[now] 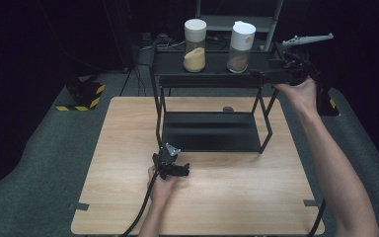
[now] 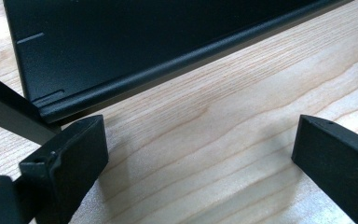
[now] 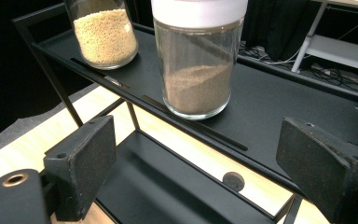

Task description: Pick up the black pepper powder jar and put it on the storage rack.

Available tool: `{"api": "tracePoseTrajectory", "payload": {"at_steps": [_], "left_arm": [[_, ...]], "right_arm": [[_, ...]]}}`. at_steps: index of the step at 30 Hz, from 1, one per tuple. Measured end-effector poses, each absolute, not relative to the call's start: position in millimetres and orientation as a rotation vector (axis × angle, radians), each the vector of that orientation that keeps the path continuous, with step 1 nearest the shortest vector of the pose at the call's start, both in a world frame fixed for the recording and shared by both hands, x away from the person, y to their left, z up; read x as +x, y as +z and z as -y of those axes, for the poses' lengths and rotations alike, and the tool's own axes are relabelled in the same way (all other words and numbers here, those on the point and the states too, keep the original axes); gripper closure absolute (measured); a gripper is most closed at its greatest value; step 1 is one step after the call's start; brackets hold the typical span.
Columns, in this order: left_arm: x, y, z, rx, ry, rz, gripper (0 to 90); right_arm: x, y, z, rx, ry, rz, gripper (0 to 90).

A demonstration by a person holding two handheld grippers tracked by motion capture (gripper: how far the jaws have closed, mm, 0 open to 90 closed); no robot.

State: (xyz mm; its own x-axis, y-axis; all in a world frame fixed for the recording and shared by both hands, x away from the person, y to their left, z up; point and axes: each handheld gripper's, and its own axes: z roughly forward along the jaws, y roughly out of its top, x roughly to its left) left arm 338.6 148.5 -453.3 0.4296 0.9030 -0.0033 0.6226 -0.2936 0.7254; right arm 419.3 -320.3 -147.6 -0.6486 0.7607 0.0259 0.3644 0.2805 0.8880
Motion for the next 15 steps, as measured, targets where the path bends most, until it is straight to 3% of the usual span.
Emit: {"api": "tracePoseTrajectory", "payload": {"at_steps": [15], "left_arm": [[338.7, -453.1, -148.5, 2.029, 0.548, -1.281, 3.5]], "right_arm": [[416.2, -155.9, 325.4, 1.006, 1.330, -2.163, 11.7]]}}
